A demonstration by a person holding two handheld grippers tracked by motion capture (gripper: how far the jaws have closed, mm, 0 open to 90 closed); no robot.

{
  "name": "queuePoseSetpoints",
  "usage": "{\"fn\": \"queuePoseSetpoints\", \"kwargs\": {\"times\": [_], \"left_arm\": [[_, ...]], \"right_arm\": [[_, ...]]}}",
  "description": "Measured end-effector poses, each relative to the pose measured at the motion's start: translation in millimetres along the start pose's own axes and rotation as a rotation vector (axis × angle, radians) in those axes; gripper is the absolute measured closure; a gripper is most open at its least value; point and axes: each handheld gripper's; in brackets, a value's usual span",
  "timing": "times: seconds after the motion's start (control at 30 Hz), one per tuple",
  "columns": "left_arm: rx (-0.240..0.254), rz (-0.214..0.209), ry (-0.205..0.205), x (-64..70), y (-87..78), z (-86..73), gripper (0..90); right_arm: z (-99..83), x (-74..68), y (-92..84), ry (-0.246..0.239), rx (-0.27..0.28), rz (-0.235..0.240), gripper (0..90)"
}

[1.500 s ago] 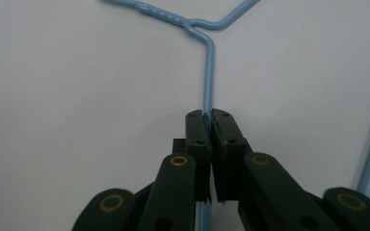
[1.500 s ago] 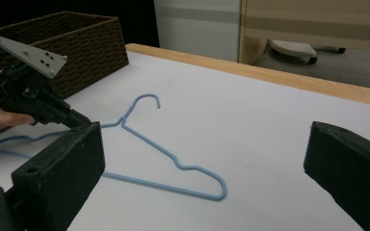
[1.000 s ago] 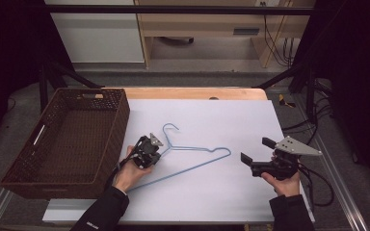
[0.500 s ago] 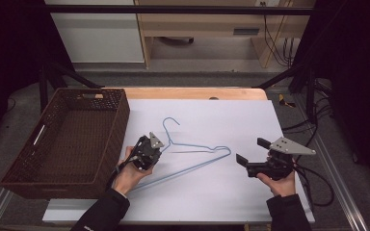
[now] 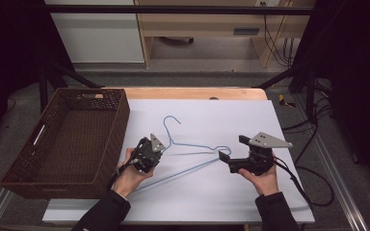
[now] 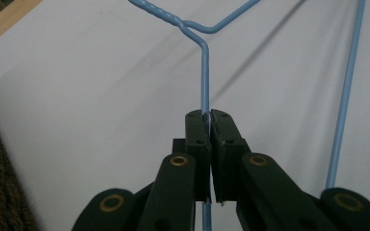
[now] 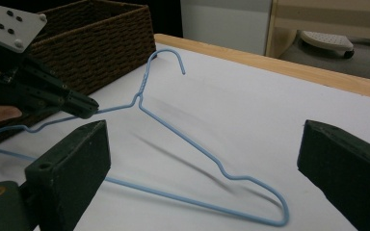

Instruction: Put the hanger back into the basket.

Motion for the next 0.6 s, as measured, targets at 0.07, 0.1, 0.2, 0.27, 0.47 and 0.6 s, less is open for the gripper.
{"fn": "queuePoseSetpoints", "kwargs": {"times": [0.07, 0.1, 0.2, 0.27, 0.47, 0.6], "left_arm": [[-0.002, 0.002, 0.005, 1.1, -1.6, 0.3, 87.1], [0.003, 0.003, 0.006, 1.7, -1.5, 0.1, 87.1], [0.002, 0.005, 0.008, 3.8, -3.9, 0.0, 87.1], [0.005, 0.005, 0.008, 4.3, -5.3, -0.1, 87.0], [0.014, 0.005, 0.007, 4.7, -8.4, -1.3, 87.1], [0.012, 0.007, 0.009, 6.1, -8.8, -1.9, 87.1]], "right_arm": [[2.4, -4.0, 8.5, -0.001, -0.004, 0.003, 6.5], [3.8, -6.5, 14.6, 0.000, -0.007, 0.004, 7.2], [5.9, -11.9, 30.6, 0.015, -0.012, 0.007, 9.1], [7.0, -15.8, 43.6, 0.019, -0.022, 0.009, 9.9], [9.4, -29.7, 77.8, 0.024, -0.050, 0.020, 11.9], [10.2, -36.6, 95.9, 0.035, -0.056, 0.026, 13.2]]}}
Point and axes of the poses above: each handheld gripper's, and its own axes: y roughly forward along the jaws, z roughly out of its top, x roughly to its right, and after that the axes turned 9 degrees about x, right-handed
